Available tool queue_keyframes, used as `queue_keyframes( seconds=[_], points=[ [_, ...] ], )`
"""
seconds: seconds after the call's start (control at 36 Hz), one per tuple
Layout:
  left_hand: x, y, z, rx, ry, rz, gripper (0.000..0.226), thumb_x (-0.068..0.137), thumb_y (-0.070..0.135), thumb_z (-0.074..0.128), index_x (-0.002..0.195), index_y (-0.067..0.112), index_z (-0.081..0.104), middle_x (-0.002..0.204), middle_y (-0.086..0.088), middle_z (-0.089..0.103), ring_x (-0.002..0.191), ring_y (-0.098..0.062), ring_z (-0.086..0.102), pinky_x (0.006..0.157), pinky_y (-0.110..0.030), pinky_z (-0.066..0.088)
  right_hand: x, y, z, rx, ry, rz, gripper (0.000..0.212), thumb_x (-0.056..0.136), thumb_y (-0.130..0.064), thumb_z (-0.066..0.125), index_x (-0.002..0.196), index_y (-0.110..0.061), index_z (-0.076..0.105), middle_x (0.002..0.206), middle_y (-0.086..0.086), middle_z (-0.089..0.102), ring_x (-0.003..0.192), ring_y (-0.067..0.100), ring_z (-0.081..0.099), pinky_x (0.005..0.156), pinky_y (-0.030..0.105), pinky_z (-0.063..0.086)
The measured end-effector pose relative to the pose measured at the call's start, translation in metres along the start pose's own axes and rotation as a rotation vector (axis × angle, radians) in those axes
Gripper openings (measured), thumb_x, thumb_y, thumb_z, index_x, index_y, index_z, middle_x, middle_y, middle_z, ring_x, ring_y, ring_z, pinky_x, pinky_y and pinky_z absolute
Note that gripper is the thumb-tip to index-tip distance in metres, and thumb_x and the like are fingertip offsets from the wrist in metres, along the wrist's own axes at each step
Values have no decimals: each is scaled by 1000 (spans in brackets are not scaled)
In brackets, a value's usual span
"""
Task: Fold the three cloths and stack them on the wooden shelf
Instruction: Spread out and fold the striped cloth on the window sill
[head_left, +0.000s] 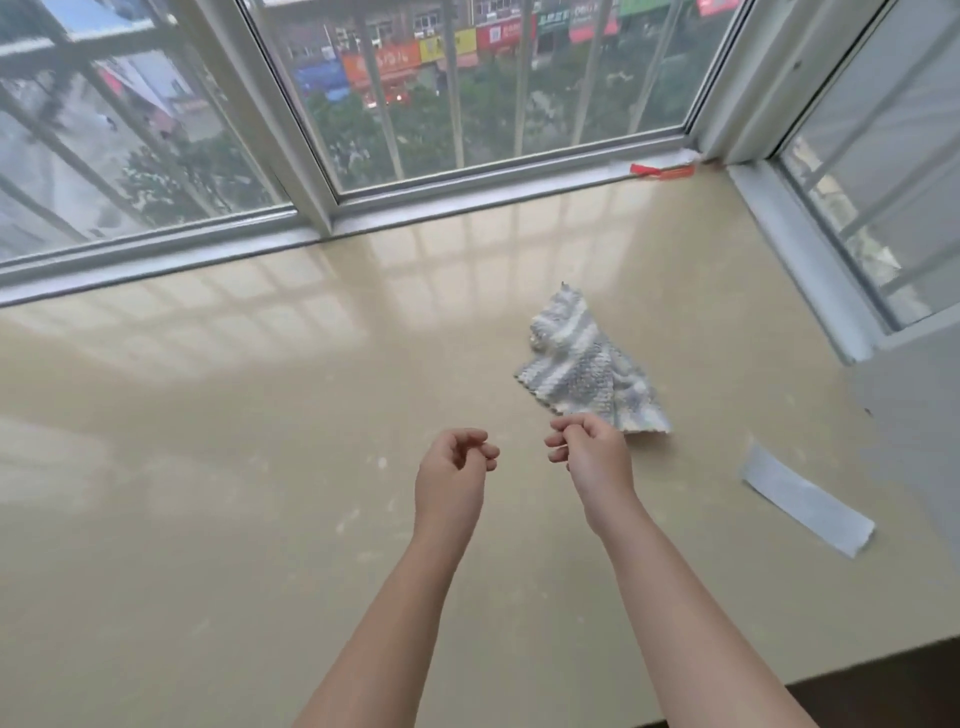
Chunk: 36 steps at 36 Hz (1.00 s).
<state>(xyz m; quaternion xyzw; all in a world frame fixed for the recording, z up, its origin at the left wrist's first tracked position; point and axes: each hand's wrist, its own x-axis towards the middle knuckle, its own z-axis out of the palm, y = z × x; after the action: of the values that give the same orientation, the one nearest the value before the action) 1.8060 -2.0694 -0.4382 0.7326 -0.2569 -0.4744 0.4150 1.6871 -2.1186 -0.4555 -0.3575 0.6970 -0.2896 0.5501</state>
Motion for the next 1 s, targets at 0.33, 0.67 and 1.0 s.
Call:
queue_keyframes(
  seconds=[0.33,0.67,1.0],
  points=[
    [96,-45,77,751,-202,457,30,84,2,50,108,13,62,112,0,61,107,-17,53,90,-29,39,92,45,-12,-537,121,-268,20,85,-8,51,104,-10,57,110,4,54,107,21,50,87,31,39],
    [148,-93,124,1268,-102,1006,33,64,29,42,78,24,71,81,7,67,71,-19,64,61,-25,44,131,68,-10,-902,-29,-278,30,87,-20,51,116,-15,49,123,5,42,119,25,37,94,38,35],
    [139,-106,110,1243,81,1100,5,61,16,53,56,17,51,58,-2,51,54,-24,52,59,-31,21,120,82,-8,-1086,-21,-386,21,88,-10,44,106,-13,54,115,5,50,110,26,45,86,35,35]
  ],
)
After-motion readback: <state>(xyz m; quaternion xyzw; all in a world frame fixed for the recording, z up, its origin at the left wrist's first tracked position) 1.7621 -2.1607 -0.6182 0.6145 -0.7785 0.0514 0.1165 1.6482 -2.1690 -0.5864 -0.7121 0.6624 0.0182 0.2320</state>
